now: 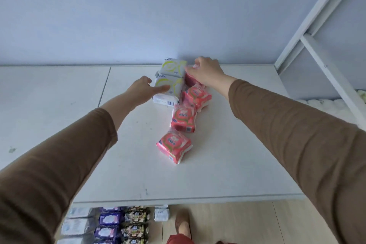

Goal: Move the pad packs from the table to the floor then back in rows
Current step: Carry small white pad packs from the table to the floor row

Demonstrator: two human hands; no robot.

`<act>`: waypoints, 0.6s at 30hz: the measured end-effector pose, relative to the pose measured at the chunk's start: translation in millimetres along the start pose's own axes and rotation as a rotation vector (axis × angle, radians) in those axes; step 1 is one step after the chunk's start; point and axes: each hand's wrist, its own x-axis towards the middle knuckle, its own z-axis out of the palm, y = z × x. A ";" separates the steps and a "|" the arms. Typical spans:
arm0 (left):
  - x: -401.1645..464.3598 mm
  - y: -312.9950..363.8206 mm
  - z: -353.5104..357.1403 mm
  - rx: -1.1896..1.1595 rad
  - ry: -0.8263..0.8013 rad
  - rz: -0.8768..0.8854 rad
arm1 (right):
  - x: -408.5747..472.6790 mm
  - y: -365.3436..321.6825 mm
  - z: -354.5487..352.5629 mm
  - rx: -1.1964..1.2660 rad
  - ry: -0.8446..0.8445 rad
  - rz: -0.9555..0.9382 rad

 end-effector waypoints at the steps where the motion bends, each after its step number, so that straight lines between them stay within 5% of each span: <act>1: 10.0 2.0 1.6 0.003 -0.034 -0.018 | 13.9 -0.7 1.4 -0.046 -0.031 0.005; 6: 45.7 6.1 6.1 -0.058 -0.195 -0.077 | 65.3 -5.2 7.7 -0.180 -0.203 0.006; 11: 61.9 8.8 10.7 -0.171 -0.285 -0.127 | 86.9 -8.8 19.5 0.042 -0.411 0.106; 18: 54.5 1.2 21.8 -0.282 -0.185 -0.099 | 95.6 -15.7 24.6 0.075 -0.453 0.023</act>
